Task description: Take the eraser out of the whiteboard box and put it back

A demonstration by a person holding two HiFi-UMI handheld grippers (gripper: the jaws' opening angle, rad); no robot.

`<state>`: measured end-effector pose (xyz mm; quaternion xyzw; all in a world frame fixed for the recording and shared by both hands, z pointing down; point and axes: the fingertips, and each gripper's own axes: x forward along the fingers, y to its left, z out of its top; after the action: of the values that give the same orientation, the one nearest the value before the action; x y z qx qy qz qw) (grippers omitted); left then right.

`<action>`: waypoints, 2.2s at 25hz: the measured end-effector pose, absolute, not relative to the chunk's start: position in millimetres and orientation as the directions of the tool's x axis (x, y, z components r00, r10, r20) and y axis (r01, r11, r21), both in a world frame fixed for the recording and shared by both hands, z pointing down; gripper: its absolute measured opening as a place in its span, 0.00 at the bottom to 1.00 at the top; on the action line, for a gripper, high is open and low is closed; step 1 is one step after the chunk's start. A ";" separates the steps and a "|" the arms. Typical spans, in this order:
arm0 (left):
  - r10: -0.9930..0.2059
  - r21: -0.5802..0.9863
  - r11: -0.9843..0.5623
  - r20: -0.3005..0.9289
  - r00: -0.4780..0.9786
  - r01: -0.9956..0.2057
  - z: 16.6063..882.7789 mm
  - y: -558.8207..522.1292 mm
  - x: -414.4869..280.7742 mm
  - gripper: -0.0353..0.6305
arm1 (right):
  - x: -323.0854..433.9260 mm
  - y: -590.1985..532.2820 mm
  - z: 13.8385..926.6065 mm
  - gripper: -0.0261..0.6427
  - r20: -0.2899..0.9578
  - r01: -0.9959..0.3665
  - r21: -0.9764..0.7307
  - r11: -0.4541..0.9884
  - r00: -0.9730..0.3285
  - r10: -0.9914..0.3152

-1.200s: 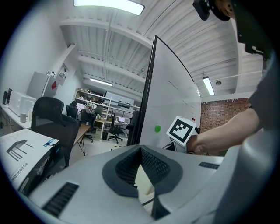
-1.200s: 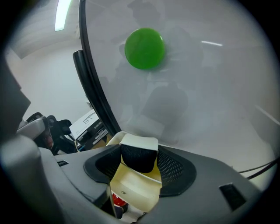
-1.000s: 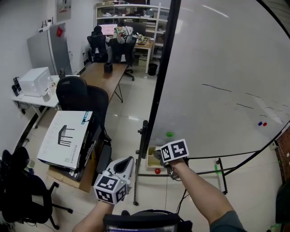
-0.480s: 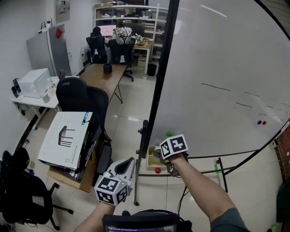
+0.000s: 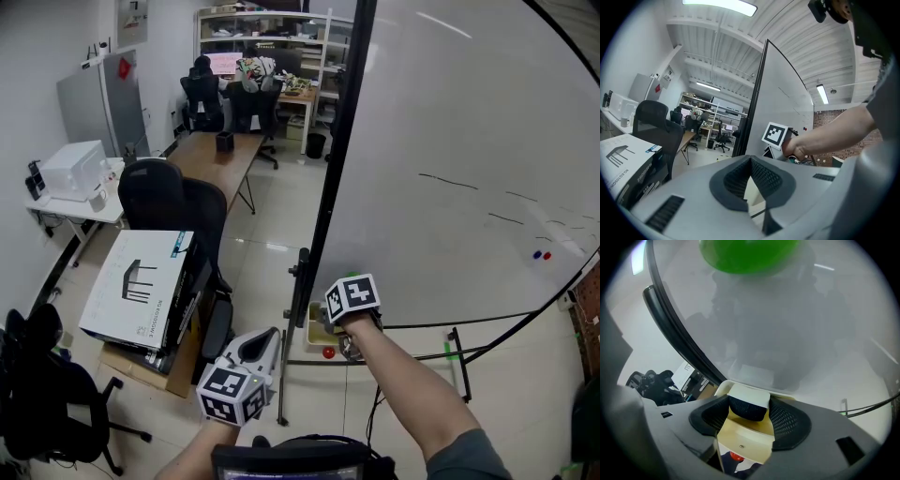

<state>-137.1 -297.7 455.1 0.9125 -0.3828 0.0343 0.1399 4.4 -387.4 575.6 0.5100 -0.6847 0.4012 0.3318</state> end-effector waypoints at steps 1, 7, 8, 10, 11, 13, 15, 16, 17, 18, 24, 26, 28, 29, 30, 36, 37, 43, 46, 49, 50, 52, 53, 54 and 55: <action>-0.690 0.229 -0.666 0.170 0.703 -0.710 455.0 -297.3 -138.3 0.10 | 4.5 -387.5 575.6 0.47 0.863 -0.965 -0.211 0.157 -0.260 -0.434; -0.701 0.220 -0.656 0.177 0.691 -0.722 454.3 -295.7 -144.7 0.10 | 6.6 -384.5 571.3 0.47 0.846 -0.962 -0.223 0.157 -0.271 -0.460; -0.703 0.217 -0.654 0.176 0.689 -0.724 454.3 -295.6 -145.4 0.10 | 7.1 -383.8 570.6 0.47 0.843 -0.962 -0.224 0.157 -0.272 -0.463; -0.707 0.209 -0.654 0.175 0.686 -0.727 454.1 -295.5 -145.3 0.10 | 7.9 -382.8 569.5 0.47 0.841 -0.961 -0.227 0.159 -0.276 -0.466; -0.707 0.207 -0.655 0.174 0.686 -0.727 453.9 -295.1 -144.5 0.10 | 8.2 -382.7 569.1 0.47 0.840 -0.960 -0.228 0.160 -0.278 -0.466; -0.703 0.210 -0.657 0.174 0.689 -0.724 452.8 -292.9 -142.1 0.10 | 9.0 -382.6 568.1 0.47 0.837 -0.960 -0.233 0.157 -0.280 -0.470; -0.698 0.217 -0.662 0.172 0.695 -0.718 450.7 -289.1 -139.7 0.10 | 10.6 -382.2 566.1 0.47 0.832 -0.959 -0.240 0.147 -0.282 -0.478; -0.696 0.217 -0.663 0.171 0.697 -0.716 449.8 -287.4 -139.1 0.10 | 11.2 -381.7 565.1 0.47 0.830 -0.959 -0.243 0.145 -0.283 -0.480; -0.696 0.216 -0.664 0.170 0.697 -0.716 449.2 -286.2 -139.1 0.10 | 11.4 -381.0 564.3 0.47 0.830 -0.959 -0.244 0.147 -0.285 -0.480; -0.698 0.215 -0.663 0.171 0.696 -0.717 448.8 -285.4 -139.4 0.10 | 11.4 -380.4 563.7 0.47 0.829 -0.957 -0.247 0.149 -0.288 -0.479; -0.710 0.209 -0.654 0.164 0.685 -0.727 447.0 -282.1 -140.7 0.10 | 21.0 -377.1 553.9 0.47 0.795 -0.951 -0.280 0.133 -0.307 -0.524; -0.715 0.209 -0.649 0.162 0.681 -0.731 446.2 -282.1 -139.3 0.10 | 24.2 -375.2 548.6 0.47 0.774 -0.944 -0.300 0.141 -0.327 -0.542; -0.718 0.212 -0.645 0.163 0.677 -0.735 446.0 -281.1 -137.5 0.10 | 27.9 -371.8 539.9 0.47 0.742 -0.933 -0.324 0.154 -0.352 -0.571; -0.719 0.212 -0.643 0.163 0.675 -0.736 445.7 -280.3 -136.5 0.10 | 29.2 -369.5 533.2 0.47 0.719 -0.927 -0.337 0.167 -0.368 -0.589; -0.721 0.212 -0.640 0.164 0.673 -0.738 445.1 -279.5 -135.4 0.10 | 29.7 -367.0 524.4 0.47 0.690 -0.917 -0.352 0.187 -0.389 -0.611; -0.736 0.188 -0.634 0.149 0.660 -0.750 427.0 -270.5 -124.6 0.10 | 28.5 -331.5 439.2 0.47 0.395 -0.823 -0.416 0.387 -0.547 -0.738; -0.738 0.182 -0.636 0.144 0.660 -0.750 422.4 -267.8 -122.1 0.10 | 32.1 -321.7 421.2 0.39 0.340 -0.819 -0.393 0.418 -0.552 -0.761; -0.752 0.147 -0.635 0.109 0.650 -0.759 392.9 -252.9 -111.6 0.10 | 57.8 -253.7 341.7 0.10 0.097 -0.835 -0.181 0.519 -0.541 -0.836; -0.759 0.149 -0.630 0.089 0.645 -0.762 383.2 -246.3 -106.8 0.10 | 75.6 -225.0 328.8 0.07 0.026 -0.851 -0.132 0.509 -0.516 -0.856; -0.758 0.145 -0.634 0.080 0.648 -0.760 376.3 -239.2 -98.9 0.10 | 95.0 -205.3 323.3 0.07 -0.005 -0.872 -0.095 0.480 -0.482 -0.876; -0.758 0.141 -0.635 0.080 0.648 -0.760 375.2 -237.4 -96.5 0.10 | 100.5 -201.1 321.7 0.07 -0.012 -0.877 -0.091 0.471 -0.472 -0.881; -0.761 0.136 -0.631 0.085 0.644 -0.764 374.2 -233.6 -91.6 0.10 | 109.5 -193.2 317.4 0.07 -0.031 -0.879 -0.093 0.468 -0.467 -0.884; -0.764 0.134 -0.627 0.089 0.639 -0.768 374.1 -231.3 -88.9 0.10 | 113.2 -188.9 315.1 0.07 -0.043 -0.876 -0.093 0.473 -0.471 -0.881; -0.768 0.130 -0.621 0.095 0.633 -0.773 373.1 -228.8 -85.5 0.10 | 116.4 -184.7 313.0 0.07 -0.053 -0.873 -0.085 0.481 -0.478 -0.877; -0.772 0.123 -0.615 0.102 0.627 -0.779 371.3 -226.2 -81.3 0.10 | 119.6 -181.0 311.5 0.07 -0.060 -0.869 -0.073 0.490 -0.486 -0.872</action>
<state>-81.3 -226.2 371.3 0.8985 -0.4315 0.0194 0.0777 119.6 -181.0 311.5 0.5049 -0.8618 0.0165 -0.0444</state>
